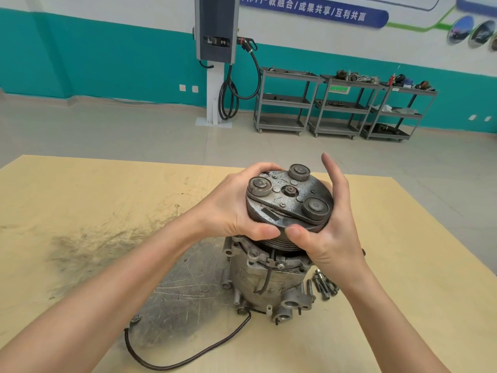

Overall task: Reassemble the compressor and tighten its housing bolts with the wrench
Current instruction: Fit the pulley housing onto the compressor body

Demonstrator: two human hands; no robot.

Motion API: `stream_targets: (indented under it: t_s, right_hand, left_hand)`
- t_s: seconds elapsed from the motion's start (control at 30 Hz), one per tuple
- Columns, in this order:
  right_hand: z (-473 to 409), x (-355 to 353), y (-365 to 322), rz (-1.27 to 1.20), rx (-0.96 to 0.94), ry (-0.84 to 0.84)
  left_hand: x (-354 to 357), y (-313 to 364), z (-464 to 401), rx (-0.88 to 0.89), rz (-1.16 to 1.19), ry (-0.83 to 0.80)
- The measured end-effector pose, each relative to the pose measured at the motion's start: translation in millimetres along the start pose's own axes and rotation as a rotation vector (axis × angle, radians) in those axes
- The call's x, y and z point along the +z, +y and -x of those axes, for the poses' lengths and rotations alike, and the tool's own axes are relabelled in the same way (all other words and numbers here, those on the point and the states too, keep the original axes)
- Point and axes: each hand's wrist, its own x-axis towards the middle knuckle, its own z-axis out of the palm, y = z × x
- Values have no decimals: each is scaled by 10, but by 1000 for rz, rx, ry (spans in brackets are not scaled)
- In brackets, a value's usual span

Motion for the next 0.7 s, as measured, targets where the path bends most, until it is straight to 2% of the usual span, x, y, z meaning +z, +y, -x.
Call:
stream_targets:
  t_s: [0.7]
  right_hand:
    - [78, -33, -32, 117, 46, 0]
  left_hand:
    - [-5, 139, 68, -48, -6, -108]
